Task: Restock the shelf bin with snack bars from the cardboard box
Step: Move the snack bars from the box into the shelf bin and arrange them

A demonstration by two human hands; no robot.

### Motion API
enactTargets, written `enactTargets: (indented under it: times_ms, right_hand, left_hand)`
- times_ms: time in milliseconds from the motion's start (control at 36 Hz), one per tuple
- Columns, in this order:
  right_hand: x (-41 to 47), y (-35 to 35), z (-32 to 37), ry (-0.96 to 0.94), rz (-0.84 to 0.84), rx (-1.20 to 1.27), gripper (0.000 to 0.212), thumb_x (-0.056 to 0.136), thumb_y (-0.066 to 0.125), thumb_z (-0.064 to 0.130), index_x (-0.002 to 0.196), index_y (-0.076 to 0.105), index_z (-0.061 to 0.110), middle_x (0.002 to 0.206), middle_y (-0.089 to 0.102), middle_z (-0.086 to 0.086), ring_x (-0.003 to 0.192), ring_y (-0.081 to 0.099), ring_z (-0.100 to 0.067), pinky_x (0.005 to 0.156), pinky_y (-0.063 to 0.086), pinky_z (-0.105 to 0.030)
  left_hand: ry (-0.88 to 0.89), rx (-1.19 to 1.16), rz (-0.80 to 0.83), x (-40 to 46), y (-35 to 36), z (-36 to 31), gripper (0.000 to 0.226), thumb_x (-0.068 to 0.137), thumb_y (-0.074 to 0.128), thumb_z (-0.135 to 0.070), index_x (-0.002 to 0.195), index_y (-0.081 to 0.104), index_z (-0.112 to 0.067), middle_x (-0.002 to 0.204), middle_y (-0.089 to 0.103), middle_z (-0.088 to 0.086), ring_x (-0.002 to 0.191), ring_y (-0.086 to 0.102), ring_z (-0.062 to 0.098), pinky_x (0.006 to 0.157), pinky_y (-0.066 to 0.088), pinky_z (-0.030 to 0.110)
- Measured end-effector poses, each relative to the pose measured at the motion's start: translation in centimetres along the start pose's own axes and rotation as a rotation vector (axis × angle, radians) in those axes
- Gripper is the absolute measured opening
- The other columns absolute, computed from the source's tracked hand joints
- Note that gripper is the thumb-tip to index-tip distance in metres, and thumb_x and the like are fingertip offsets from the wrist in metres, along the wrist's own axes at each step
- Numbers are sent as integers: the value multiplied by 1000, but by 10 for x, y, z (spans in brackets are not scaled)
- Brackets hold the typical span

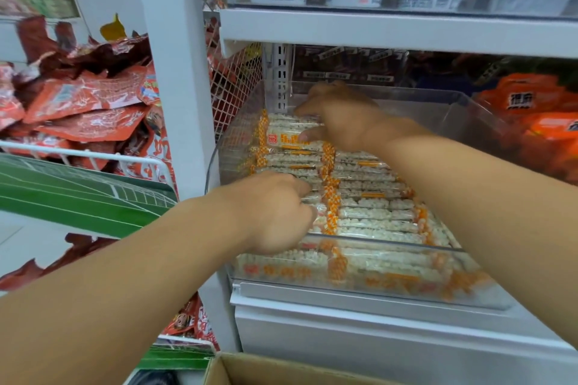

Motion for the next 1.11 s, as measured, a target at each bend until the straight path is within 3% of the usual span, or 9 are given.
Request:
enactTargets:
  times_ms: [167,389,444,528,583,639,806,944,1111]
  right_hand:
    - [-47,-32,11,25,115,133,51,95,62,45,142,53,28,152,41,1,137,42,-22,111,31,-30]
    - [-260,0,80,232,-919,488,36,98,55,20,63,58,11,58,49,4,57,43,-14,56,33,-30]
    - [-293,53,96,383,-768,591,43,99,50,27,57,43,19,51,33,11,51,35,-15,51,27,-33]
    - [-322,146,119,469,-18,674,46,98,54,46,58,46,24,53,45,6,55,49,-18,56,39,-36]
    - [-346,195,135,434,450,623,28,89,62,58,83,66,31,86,67,-1,85,64,-24,74,51,-37]
    - [-372,222,150,424,729,610,77,76,72,67,137,54,23,140,51,-9,121,56,-29,97,50,-41]
    - [-395,235,171,398,843,656,122,61,87,61,156,20,24,160,12,-8,141,35,-36,110,41,-44]
    - [-388,238,177,398,731,514,89,80,78,49,152,32,24,159,21,-11,126,51,-35,100,50,-43]
    - [-384,250,186,532,571,593,59,82,77,47,123,47,17,131,47,-8,113,52,-31,86,45,-37]
  left_hand:
    - [53,-2,-117,-3,-1,1,51,103,37,-45,150,40,-24,154,42,2,141,38,22,113,33,32]
    - [357,142,-713,-61,9,-30,44,96,39,-45,112,68,-16,107,71,6,100,64,31,83,52,46]
    - [491,161,-773,-82,32,-46,34,97,44,-36,99,66,-10,93,67,9,87,60,32,76,47,44]
    - [449,144,-527,-100,94,-57,28,99,48,-36,101,62,-12,94,62,8,85,55,31,70,38,38]
    - [229,177,-107,-104,153,-51,33,97,50,-44,114,59,-17,111,63,7,100,57,30,77,43,35]
    - [-11,178,229,-118,216,-36,43,94,54,-47,125,56,-18,126,60,7,113,57,29,89,49,38]
    - [-277,105,502,-162,324,-11,64,89,69,-33,141,35,-18,141,36,7,126,46,35,97,48,46]
    - [-221,136,427,-147,320,-11,57,88,54,8,138,45,-16,142,35,12,117,53,34,90,52,44]
    - [-195,228,379,-139,318,3,34,93,60,-6,125,58,-18,136,40,9,125,43,32,95,48,44]
Point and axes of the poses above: each hand's wrist, its own x-axis towards the middle knuckle, its own y-axis out of the palm, z = x × y, the point moved 2 cm from there along x, towards the middle knuckle
